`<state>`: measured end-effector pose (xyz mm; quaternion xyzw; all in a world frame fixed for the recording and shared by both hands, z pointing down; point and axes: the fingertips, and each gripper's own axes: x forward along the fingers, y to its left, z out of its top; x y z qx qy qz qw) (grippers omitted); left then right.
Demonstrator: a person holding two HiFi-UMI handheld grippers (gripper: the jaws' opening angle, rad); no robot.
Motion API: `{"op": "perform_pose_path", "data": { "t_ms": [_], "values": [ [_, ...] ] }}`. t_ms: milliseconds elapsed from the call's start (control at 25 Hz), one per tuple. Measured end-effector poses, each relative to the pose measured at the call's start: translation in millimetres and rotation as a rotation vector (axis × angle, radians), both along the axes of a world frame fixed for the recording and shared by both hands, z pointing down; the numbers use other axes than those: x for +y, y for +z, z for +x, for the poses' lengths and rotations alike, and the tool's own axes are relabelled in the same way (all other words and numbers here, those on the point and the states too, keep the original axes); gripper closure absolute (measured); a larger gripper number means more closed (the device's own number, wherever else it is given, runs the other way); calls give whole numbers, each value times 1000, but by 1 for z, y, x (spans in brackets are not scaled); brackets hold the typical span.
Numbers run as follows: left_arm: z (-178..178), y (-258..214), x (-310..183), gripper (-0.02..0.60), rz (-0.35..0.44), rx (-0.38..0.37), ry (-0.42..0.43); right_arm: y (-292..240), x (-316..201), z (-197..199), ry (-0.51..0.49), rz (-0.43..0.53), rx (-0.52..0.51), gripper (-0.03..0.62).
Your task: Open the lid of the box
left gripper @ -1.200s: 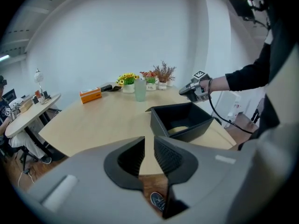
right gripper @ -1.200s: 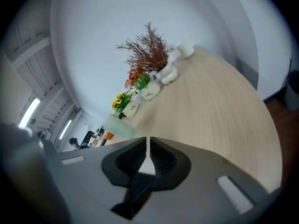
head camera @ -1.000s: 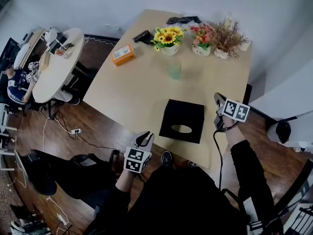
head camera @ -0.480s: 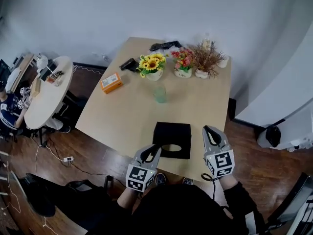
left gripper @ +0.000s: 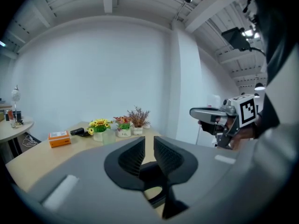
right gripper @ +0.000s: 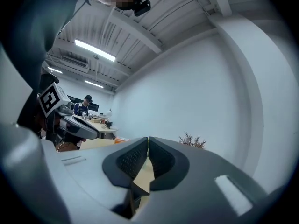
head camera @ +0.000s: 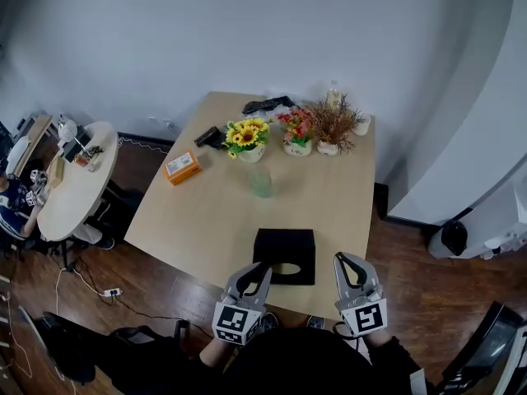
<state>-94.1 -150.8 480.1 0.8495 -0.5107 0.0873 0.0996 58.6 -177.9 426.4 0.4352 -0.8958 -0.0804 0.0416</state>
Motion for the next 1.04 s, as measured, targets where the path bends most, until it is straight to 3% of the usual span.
{"op": "perform_pose_path", "data": {
  "t_ms": [160, 1040],
  "values": [
    [-3, -13, 0, 543, 46, -16, 1, -2, 2, -5, -3, 9, -4, 591],
    [-9, -8, 9, 545, 36, -54, -6, 2, 0, -13, -18, -4, 8, 594]
  ]
}}
